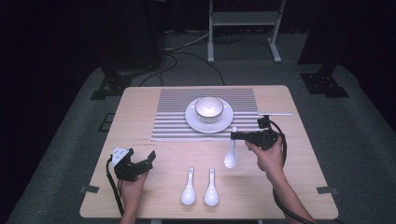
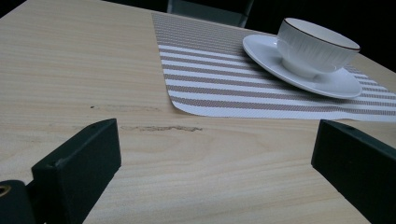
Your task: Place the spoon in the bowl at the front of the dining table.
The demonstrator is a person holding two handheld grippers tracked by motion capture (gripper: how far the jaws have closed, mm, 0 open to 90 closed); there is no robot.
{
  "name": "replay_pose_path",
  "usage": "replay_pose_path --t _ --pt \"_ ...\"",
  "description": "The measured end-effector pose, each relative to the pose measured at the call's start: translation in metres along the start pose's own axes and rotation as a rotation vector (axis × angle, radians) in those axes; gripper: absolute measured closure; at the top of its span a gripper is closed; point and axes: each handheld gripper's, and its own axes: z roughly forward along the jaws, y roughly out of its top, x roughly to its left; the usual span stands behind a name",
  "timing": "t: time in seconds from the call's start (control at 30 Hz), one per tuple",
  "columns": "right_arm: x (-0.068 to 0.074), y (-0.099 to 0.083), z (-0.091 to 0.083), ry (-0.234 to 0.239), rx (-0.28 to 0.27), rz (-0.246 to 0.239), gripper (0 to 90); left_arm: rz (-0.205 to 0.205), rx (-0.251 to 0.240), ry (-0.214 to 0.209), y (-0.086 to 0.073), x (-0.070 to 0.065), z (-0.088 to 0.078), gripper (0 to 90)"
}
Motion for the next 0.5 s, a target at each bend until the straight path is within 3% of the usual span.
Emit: replay_pose_path --t 0.5 --pt "0.006 0.043 0.018 -0.037 -0.045 0.009 84.6 -0.002 -0.001 -0.001 0.0 0.001 0.0 0.2"
